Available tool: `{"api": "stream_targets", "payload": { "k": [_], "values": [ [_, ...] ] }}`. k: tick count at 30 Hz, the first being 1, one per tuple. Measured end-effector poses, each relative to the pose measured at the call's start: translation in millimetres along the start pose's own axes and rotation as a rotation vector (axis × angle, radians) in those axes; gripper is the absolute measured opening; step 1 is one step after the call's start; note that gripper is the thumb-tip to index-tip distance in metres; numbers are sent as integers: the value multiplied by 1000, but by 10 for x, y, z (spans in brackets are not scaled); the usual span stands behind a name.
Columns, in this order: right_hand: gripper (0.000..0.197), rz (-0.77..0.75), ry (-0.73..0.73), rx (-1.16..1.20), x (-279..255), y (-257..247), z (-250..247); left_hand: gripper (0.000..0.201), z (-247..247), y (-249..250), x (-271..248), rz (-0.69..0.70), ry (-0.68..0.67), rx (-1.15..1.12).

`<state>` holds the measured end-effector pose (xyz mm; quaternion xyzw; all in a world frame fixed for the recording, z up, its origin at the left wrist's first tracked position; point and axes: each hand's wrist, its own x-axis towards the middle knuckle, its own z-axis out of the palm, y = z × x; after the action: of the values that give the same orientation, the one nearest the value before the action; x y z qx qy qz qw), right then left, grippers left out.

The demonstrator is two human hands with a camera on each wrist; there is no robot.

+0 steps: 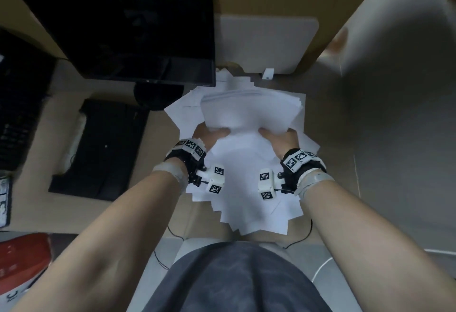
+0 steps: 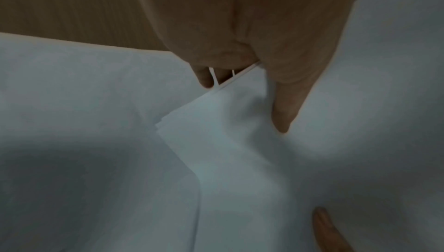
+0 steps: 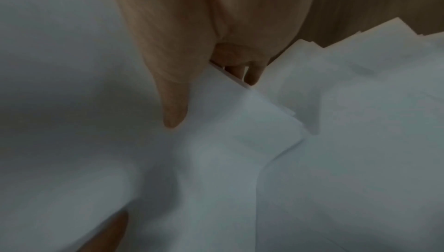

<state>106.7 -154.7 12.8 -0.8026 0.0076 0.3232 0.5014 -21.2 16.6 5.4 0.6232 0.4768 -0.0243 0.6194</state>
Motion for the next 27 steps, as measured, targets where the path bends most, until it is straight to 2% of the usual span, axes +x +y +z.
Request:
{"api": "stream_targets", "payload": {
  "k": [2,3,6,9,10,12,13,15,17,19,21,24,27],
  "values": [
    [33,-13,11,-41,64,-62,106,66,-51,22,126,-68,12,20],
    [28,-4,-7,-61,95,-87,153,72,-94,30,190,-102,17,34],
    [24,90,-96,-58,77,-118,306,62,-234,19,323,-130,-19,-20],
    [24,194,-149,-121,23,158,567,60,-375,-266,403,-280,-26,48],
    [29,223,-156,-168,16,260,683,56,-432,-394,424,-317,-5,80],
    [54,279,-155,-310,-9,399,930,41,-572,-631,441,-271,28,123],
    [69,328,-133,-392,-19,431,1041,44,-635,-746,456,-248,40,156],
    [91,454,-79,-523,-8,440,1235,66,-767,-909,471,-242,92,291],
    [95,540,-38,-545,57,417,1383,65,-860,-998,516,-275,109,402],
    [97,581,-76,-542,120,470,1458,66,-899,-1079,591,-299,91,397],
    [92,570,-192,-527,149,548,1495,68,-901,-1105,612,-277,48,338],
    [66,470,-177,-413,109,639,1463,69,-882,-1124,606,-286,42,296],
    [52,405,-184,-405,53,707,1413,86,-850,-1237,609,-292,79,319]
  ]
}}
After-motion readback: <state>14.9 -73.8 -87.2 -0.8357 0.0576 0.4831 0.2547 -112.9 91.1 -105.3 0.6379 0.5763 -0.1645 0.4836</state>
